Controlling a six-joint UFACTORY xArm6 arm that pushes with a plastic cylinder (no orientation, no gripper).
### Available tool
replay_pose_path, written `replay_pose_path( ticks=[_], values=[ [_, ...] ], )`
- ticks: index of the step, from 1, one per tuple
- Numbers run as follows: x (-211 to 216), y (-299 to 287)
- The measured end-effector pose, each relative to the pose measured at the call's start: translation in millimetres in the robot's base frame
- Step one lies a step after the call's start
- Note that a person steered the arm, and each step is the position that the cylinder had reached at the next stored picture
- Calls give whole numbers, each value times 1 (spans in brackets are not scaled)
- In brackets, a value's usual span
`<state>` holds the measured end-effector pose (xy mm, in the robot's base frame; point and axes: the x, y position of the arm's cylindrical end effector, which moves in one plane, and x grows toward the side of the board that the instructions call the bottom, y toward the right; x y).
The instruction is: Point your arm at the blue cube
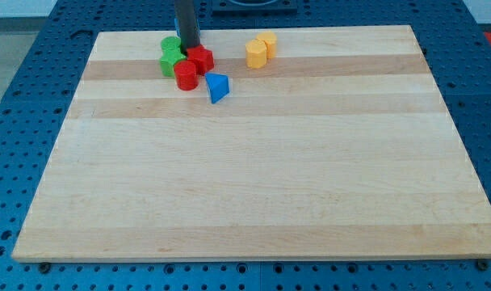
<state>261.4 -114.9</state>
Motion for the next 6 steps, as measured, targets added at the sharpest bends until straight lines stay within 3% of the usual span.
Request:
replay_pose_path(
  ticks=[3,4,6],
  values=[
    [-46,86],
    [-68,91],
    [-69,69]
  ],
)
